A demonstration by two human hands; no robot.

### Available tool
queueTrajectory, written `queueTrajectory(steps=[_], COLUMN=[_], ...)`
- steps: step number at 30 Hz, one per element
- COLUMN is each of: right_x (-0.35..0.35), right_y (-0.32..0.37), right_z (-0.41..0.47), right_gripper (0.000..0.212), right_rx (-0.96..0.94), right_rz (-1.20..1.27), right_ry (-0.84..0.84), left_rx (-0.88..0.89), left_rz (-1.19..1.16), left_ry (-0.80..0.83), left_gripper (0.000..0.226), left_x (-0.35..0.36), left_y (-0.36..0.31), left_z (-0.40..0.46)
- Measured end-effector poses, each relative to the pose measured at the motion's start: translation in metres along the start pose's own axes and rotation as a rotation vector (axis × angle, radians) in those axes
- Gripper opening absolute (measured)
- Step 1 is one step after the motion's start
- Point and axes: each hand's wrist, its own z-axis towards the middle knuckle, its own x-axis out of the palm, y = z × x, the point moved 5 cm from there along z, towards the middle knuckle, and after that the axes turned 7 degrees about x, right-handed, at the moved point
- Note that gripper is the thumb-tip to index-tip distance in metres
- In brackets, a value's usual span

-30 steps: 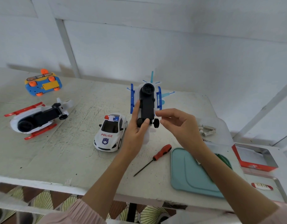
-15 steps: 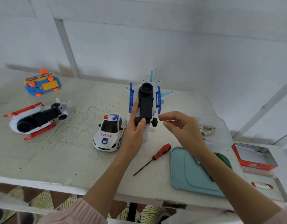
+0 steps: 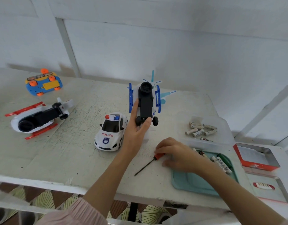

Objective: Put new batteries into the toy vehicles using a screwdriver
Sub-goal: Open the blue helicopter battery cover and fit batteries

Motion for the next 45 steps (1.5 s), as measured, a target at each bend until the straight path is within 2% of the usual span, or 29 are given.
queueTrajectory(steps=[3, 6, 10, 13, 16, 19, 31, 35, 42, 45], right_x=[0.002, -0.002, -0.029, -0.063, -0.092, -0.107, -0.110, -0.115, -0.135, -0.148], right_y=[0.003, 0.005, 0.006, 0.011, 0.012, 0.018, 0.025, 0.032, 0.058, 0.081], right_z=[0.002, 0.002, -0.008, -0.017, -0.025, -0.027, -0.020, -0.019, -0.013, -0.009], right_gripper=[0.021, 0.022, 0.018, 0.013, 0.015, 0.019, 0.008, 0.006, 0.007, 0.009], right_rx=[-0.070, -0.066, 0.090, 0.130, 0.196, 0.193, 0.143, 0.075, 0.013, -0.089], right_rz=[-0.092, -0.056, 0.317, 0.553, 0.655, 0.522, 0.260, 0.168, -0.288, -0.465], right_ry=[-0.084, -0.082, -0.060, -0.200, -0.391, -0.529, -0.526, -0.535, -0.508, -0.598], left_rx=[0.013, 0.016, 0.021, 0.021, 0.016, 0.023, 0.060, 0.063, 0.078, 0.085], left_rz=[0.012, 0.028, 0.036, 0.031, 0.029, 0.055, 0.119, 0.139, 0.210, 0.229], left_ry=[0.003, -0.009, -0.022, -0.026, -0.042, -0.035, -0.027, -0.027, -0.040, -0.037], left_gripper=[0.071, 0.073, 0.075, 0.080, 0.079, 0.079, 0.077, 0.078, 0.079, 0.078], left_x=[0.001, 0.000, -0.001, -0.001, -0.001, 0.000, 0.002, 0.003, 0.004, 0.005], left_y=[0.001, 0.002, 0.004, 0.002, 0.004, 0.006, 0.009, 0.009, 0.009, 0.011], left_z=[0.000, 0.001, 0.001, 0.001, 0.001, 0.003, 0.002, 0.002, 0.003, 0.002])
